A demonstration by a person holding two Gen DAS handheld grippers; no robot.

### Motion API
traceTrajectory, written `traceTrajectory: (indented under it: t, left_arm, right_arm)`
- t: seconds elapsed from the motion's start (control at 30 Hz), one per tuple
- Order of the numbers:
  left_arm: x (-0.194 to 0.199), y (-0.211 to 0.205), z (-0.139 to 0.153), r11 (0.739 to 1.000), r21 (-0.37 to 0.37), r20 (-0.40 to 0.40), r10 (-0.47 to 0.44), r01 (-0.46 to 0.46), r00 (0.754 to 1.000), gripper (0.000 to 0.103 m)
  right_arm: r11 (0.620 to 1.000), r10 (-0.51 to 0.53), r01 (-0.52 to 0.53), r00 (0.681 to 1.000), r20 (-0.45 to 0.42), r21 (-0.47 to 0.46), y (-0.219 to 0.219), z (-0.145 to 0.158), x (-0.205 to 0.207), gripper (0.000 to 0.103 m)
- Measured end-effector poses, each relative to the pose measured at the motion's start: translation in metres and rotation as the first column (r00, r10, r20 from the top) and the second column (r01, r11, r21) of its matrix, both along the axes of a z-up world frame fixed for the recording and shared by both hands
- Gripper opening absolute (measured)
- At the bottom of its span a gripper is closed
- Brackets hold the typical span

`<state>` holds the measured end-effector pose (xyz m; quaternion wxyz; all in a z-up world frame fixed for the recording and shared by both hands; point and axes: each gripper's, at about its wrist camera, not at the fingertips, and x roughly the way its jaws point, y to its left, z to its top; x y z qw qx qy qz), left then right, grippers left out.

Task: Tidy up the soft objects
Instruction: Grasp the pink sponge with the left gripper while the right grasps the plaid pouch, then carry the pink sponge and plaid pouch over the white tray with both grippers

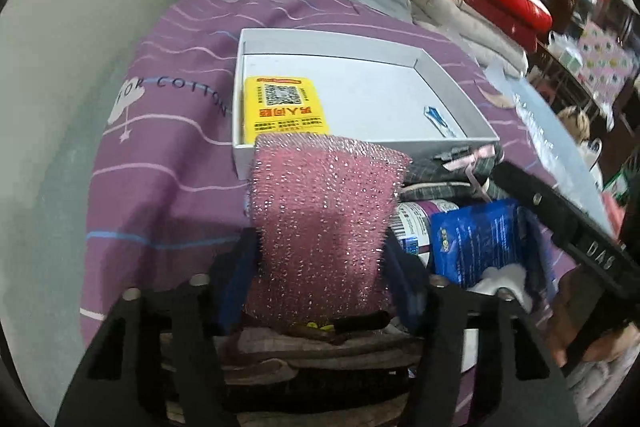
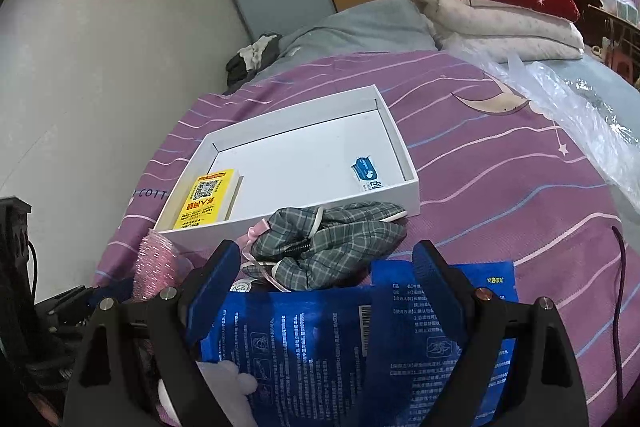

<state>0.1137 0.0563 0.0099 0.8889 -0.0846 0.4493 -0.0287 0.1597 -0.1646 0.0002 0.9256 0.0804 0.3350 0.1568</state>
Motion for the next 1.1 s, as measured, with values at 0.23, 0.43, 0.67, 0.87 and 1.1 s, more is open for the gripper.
traceTrajectory:
  t: [0.23,0.43,0.67,0.87,1.1]
  left_arm:
    - [-0.001,0.01,0.005,0.999,-0.031,0.006,0.044,-0.044,0.999,0.036]
    - [-0.009,0.008,0.022,0.998,-0.019,0.077,0.054,-0.053,0.996,0.036]
    - [-0.01,-0.002,0.03,0.998,0.022,0.116,0.048,-0.051,0.992,0.036]
    - [-0.012,-0.012,0.03,0.996,0.072,0.125,0.046,-0.056,0.991,0.036]
    - [-0.011,-0.017,0.029,0.993,0.107,0.119,0.031,-0.044,0.992,0.036]
  right_arm:
    - [0.999,0.006,-0.006,1.0,-0.002,-0.033,0.005,-0.001,-0.001,0.088]
    - [0.999,0.015,-0.016,1.0,-0.008,-0.039,0.006,-0.001,0.001,0.079]
    - [0.997,0.035,-0.035,0.999,-0.003,-0.071,0.017,0.003,0.002,0.068]
    - [0.99,0.057,-0.063,0.997,-0.046,-0.128,0.03,-0.007,0.01,0.051]
    - [0.995,0.051,-0.056,0.996,-0.071,-0.077,0.022,-0.012,0.013,0.037]
